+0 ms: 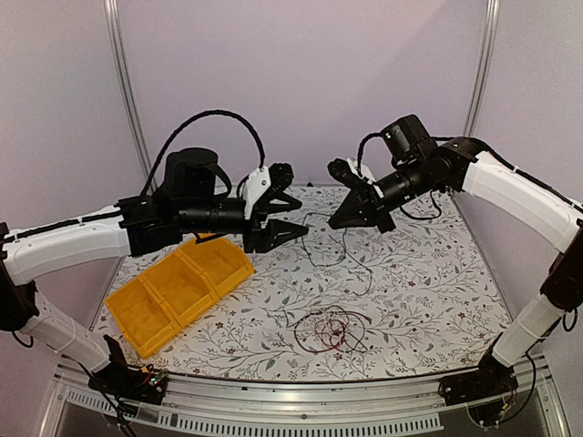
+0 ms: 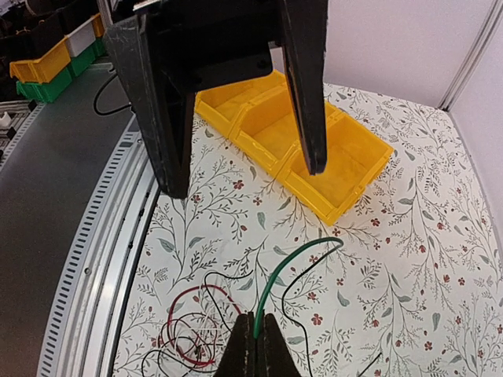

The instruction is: Untangle the cables

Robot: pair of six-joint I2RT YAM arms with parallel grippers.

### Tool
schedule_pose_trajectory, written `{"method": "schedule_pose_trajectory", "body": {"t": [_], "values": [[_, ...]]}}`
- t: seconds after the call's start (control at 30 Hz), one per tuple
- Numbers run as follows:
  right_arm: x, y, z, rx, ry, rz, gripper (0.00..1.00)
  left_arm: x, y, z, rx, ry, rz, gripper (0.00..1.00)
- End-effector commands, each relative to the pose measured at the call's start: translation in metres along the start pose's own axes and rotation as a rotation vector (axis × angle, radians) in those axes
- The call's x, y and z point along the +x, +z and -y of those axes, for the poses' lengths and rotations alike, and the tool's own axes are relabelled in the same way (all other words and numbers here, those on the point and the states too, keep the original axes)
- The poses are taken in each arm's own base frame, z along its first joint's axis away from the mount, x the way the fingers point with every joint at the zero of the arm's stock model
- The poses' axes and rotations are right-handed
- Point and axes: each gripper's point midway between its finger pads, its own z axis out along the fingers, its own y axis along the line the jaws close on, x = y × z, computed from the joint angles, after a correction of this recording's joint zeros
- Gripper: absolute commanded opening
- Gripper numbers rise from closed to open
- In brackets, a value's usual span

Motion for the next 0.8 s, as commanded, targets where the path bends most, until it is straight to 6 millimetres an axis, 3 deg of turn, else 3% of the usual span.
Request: {"method": "schedule_pose_trajectory", "body": {"t": [0.0, 0.1, 0.27, 0.63, 0.7, 0.77], "values": [[0.004, 0.006, -0.008, -0.029, -0.008, -0.013, 0.0, -0.009, -0.004, -0.002, -0.04, 0.044, 0.049, 0.56], [0.003, 0.007, -0.009, -0.034, -0.01, -0.013, 0.0, -0.007, 0.009, -0.001, -0.015, 0.03, 0.046, 0.55], [0.001, 0.008, -0.01, -0.036, -0.014, -0.013, 0.0, -0.007, 0.024, -0.002, 0.013, 0.019, 0.046, 0.42], [0.0, 0.009, -0.01, -0.038, -0.011, -0.005, 0.02, -0.007, 0.029, -0.001, 0.029, -0.004, 0.056, 0.09], [-0.001, 0.008, -0.01, -0.039, -0.01, -0.001, 0.04, -0.007, 0.03, -0.001, 0.03, -0.018, 0.058, 0.04], [-0.003, 0.007, -0.009, -0.034, -0.003, -0.002, 0.13, -0.007, 0.029, -0.005, 0.007, -0.038, 0.057, 0.0]]}}
